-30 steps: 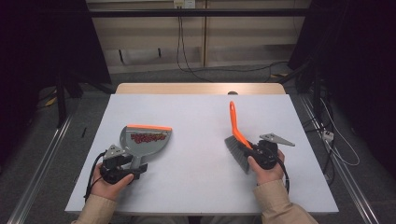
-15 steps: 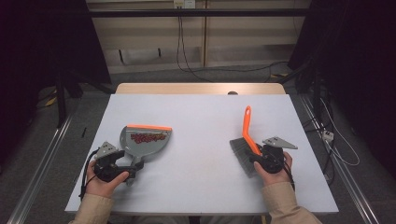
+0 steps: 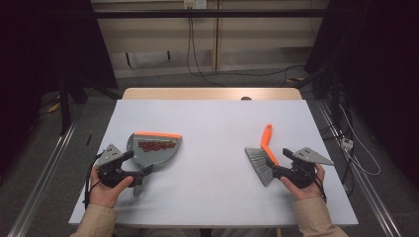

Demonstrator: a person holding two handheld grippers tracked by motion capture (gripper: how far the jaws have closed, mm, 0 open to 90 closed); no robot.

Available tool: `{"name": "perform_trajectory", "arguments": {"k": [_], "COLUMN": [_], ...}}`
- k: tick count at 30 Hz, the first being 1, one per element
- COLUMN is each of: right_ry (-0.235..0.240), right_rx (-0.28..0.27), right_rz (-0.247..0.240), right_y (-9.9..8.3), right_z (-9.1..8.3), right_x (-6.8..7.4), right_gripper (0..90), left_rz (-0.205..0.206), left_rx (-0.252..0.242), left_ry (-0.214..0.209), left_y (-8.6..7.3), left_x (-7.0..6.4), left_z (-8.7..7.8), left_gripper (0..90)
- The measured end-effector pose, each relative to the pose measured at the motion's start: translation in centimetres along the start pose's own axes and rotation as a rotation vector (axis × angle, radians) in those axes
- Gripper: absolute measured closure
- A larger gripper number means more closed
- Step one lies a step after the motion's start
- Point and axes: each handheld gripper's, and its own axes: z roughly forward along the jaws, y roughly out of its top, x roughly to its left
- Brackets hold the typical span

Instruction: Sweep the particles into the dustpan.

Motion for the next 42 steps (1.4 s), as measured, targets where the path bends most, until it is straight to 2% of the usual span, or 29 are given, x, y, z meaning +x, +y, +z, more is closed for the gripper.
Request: {"name": "perform_trajectory", "arguments": {"k": [2,4,10,14,16,19,21,22,26,29,34,37,42], "right_ry": [0.012,0.036,0.071,0.079,0.088,0.085,0.085,0.092,0.092,0.094,0.101,0.101,0.092], "right_rx": [-0.003,-0.003,0.016,0.020,0.024,0.032,0.034,0.036,0.029,0.026,0.031,0.020,0.019], "right_rz": [-0.026,-0.038,-0.062,-0.079,-0.087,-0.089,-0.090,-0.087,-0.079,-0.076,-0.106,-0.086,-0.092], "right_y": [0.0,0.0,-0.3,-0.6,-0.7,-1.0,-1.2,-1.3,-1.5,-1.4,-1.3,-1.2,-1.2], "right_z": [-0.1,-0.2,-0.6,-1.0,-1.1,-1.4,-1.5,-1.5,-1.5,-1.3,-1.1,-1.3,-1.4], "right_x": [0.1,0.1,0.2,0.1,0.1,-0.1,-0.2,-0.2,-0.4,-0.3,0.1,-0.1,-0.1], "right_gripper": [21.7,20.0,19.0,19.0,18.8,18.8,18.8,18.8,18.9,18.9,18.9,18.9,19.1], "left_rz": [-0.003,-0.012,0.016,0.006,0.016,0.031,0.017,0.025,0.043,0.035,0.050,0.046,0.036], "left_rx": [-0.032,-0.042,-0.082,-0.089,-0.086,-0.105,-0.137,-0.143,-0.135,-0.134,-0.123,-0.124,-0.116], "left_ry": [-0.021,-0.035,-0.097,-0.107,-0.117,-0.126,-0.135,-0.142,-0.154,-0.171,-0.162,-0.156,-0.152], "left_y": [0.2,0.5,0.9,0.9,0.9,0.7,0.6,0.6,0.5,0.5,0.3,0.2,-0.1], "left_x": [0.1,0.3,0.6,1.1,1.3,1.5,1.5,1.5,1.4,1.2,1.2,1.3,1.3], "left_z": [0.0,0.1,0.2,0.4,0.4,0.2,-0.1,-0.2,-0.2,0.0,0.0,0.0,-0.1], "left_gripper": [6.6,6.3,6.2,6.2,6.2,6.2,6.2,6.2,6.2,6.2,6.2,6.2,6.2]}}
